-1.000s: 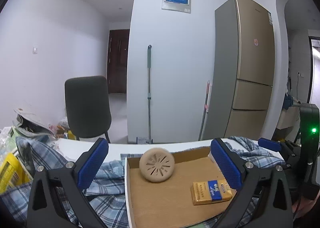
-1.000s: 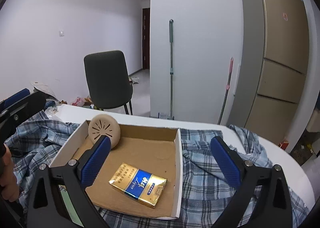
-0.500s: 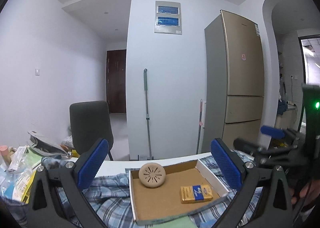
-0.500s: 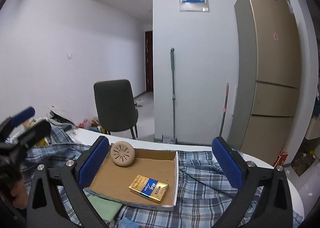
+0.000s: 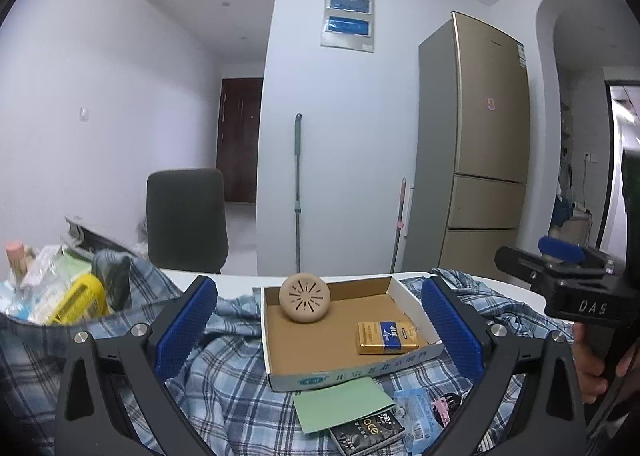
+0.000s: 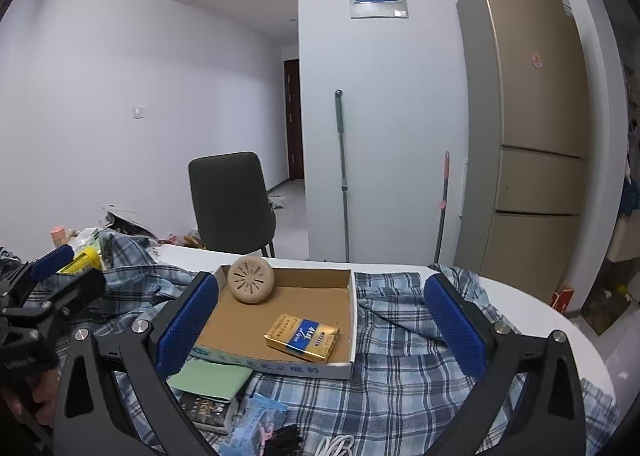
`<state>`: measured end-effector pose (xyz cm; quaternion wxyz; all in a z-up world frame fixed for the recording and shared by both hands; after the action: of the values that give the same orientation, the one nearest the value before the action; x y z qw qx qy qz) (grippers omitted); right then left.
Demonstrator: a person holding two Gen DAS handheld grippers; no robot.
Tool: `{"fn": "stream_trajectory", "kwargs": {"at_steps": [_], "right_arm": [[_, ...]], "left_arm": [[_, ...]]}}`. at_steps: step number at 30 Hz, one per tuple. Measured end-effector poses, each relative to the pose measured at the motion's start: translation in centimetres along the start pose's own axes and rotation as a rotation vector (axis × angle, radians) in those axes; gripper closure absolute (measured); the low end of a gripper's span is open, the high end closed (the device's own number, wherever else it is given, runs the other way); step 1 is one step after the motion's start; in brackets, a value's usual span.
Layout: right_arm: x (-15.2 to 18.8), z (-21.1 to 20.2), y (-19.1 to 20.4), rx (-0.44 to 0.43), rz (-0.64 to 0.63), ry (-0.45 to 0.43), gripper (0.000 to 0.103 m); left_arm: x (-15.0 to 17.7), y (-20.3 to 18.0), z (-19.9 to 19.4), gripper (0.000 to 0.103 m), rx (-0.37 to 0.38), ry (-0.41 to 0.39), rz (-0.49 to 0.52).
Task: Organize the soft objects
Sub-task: 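Withdraw both tools from the box and move toward the cables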
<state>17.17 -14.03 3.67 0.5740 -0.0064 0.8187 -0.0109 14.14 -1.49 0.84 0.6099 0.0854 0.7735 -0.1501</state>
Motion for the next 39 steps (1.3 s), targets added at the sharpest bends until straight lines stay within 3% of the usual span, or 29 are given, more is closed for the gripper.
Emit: {"fn": "stream_trajectory", "kwargs": {"at_steps": [5,13,26,31,33,39], "right_arm": [[2.0,1.6,-0.6,0.013,0.023,0.008,0.0],[6.3,4.3,0.2,0.014,-0.058,0.08,0.0],[9.3,6.7,-0.5,-0.035,-0.001,0.275,0.001],[11.0,7.0,-0.7,-0.061,0.022,0.467,0.018],[11.5,6.3,-0.2,-0.12,0.045,0.517,0.019],[13.0,3.8,2.0,-0.172,-0.04,0.533,0.032]], "left_arm": [[1.7,1.4,1.5,0.0,-0.025,0.029,0.0],[5.3,2.1,3.7,0.0,-0.006,0.155,-0.01],[5.8,2.8,3.9,0.0,-0.017,0.167,-0.045],[5.2,2.5,3.3,0.0,-0.005,0.145,-0.05],[5.0,2.2,3.3,0.0,0.012,0.16,-0.073],[4.3,1.0,2.4,0.0,0.066,0.184,-0.117]]}}
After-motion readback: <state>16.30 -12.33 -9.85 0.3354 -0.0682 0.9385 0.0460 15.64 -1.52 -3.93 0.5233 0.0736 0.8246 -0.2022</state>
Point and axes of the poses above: each gripper's, at about its wrist camera, not at the fingertips, and z roughly the way its jaws point, y to its left, x to its underside, the point moved 10 cm from there along z, roughly the way its jaws point, and after that the axes turned 11 degrees about x, right-handed, at the moved point
